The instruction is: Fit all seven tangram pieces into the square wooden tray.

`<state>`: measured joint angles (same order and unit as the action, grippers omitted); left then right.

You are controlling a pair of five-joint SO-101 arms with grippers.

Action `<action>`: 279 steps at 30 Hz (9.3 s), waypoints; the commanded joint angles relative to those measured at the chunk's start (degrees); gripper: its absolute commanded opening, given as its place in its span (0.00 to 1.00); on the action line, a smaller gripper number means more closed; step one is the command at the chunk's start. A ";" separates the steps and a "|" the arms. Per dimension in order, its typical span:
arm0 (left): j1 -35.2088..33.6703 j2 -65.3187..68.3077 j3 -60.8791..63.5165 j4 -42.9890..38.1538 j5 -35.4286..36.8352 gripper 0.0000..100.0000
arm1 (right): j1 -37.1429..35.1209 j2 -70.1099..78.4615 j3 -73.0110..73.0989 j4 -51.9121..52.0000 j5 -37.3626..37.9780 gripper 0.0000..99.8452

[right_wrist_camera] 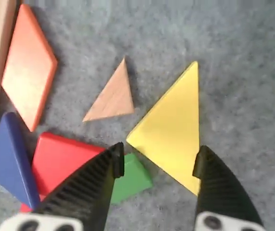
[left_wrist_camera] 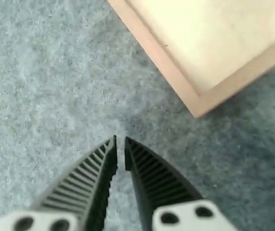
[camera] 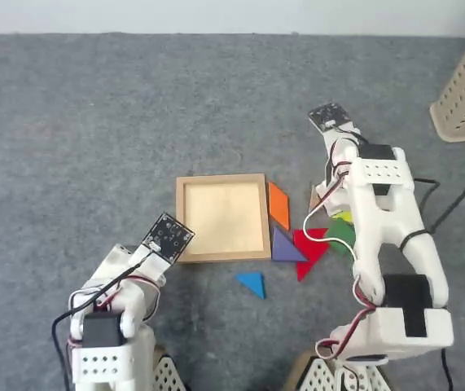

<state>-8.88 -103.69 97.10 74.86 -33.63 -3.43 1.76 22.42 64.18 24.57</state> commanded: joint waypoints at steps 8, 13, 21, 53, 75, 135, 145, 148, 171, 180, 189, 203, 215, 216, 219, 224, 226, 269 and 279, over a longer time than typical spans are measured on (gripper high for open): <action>0.00 -0.97 -0.57 0.35 -0.70 0.03 | 0.04 8.75 -1.41 -3.74 2.02 0.34; 0.00 -0.97 -0.57 0.35 -0.70 0.03 | 0.57 13.05 -1.41 -3.74 2.29 0.33; 0.00 -0.97 -0.57 0.35 -0.70 0.03 | 1.63 13.49 -2.90 -4.09 1.76 0.19; 0.00 -0.97 -0.57 0.35 -0.70 0.03 | -4.18 23.52 -23.91 3.12 -17.76 0.33; 0.09 -0.97 -0.57 0.35 -0.70 0.03 | -2.68 25.19 -21.45 7.43 -18.81 0.33; -0.09 -0.97 -0.57 0.35 -0.70 0.03 | -30.99 12.00 -26.29 6.11 -5.80 0.17; -0.09 -0.97 -0.57 0.35 -0.70 0.03 | -36.53 28.18 -40.18 6.81 3.69 0.18; -0.09 -0.97 -0.57 0.35 -0.70 0.03 | -36.97 29.32 -42.29 9.27 5.01 0.21; 0.00 -0.97 -0.57 0.35 -0.70 0.03 | -31.87 8.22 -35.16 10.86 -3.25 0.02; 0.09 -0.97 -0.57 0.35 -0.70 0.03 | -29.05 -1.71 -3.08 -24.40 -16.09 0.01; 0.09 -0.97 -0.57 0.35 -0.70 0.03 | -29.32 13.49 -11.34 -33.89 -21.80 0.01; 0.09 -0.97 -0.57 0.35 -0.70 0.03 | -34.42 19.38 -14.77 -28.53 -17.93 0.01; 0.00 -0.97 -0.57 0.35 -0.70 0.03 | -29.14 2.68 -10.81 -16.57 -18.11 0.01; 0.00 -0.97 -0.57 0.35 -0.70 0.03 | -30.02 2.68 -8.70 -16.66 -17.85 0.01; 0.00 -0.97 -0.57 0.35 -0.70 0.03 | -32.31 2.68 -1.93 -18.07 -17.76 0.01; 0.00 -0.97 -0.57 0.35 -0.70 0.03 | -33.19 2.68 4.92 -25.01 -17.58 0.01; 0.00 -0.97 -0.57 0.35 -0.70 0.03 | -32.92 2.95 5.01 -25.54 -17.58 0.01; -0.09 -0.97 -0.57 0.35 -0.70 0.03 | -11.30 -13.67 -2.20 11.65 -17.67 0.01; 0.00 -0.97 -0.57 0.35 -0.70 0.03 | -11.47 -15.08 19.87 -3.47 -18.11 0.11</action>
<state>-8.88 -103.69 97.10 74.86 -33.71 -15.65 -10.11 41.58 63.21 5.93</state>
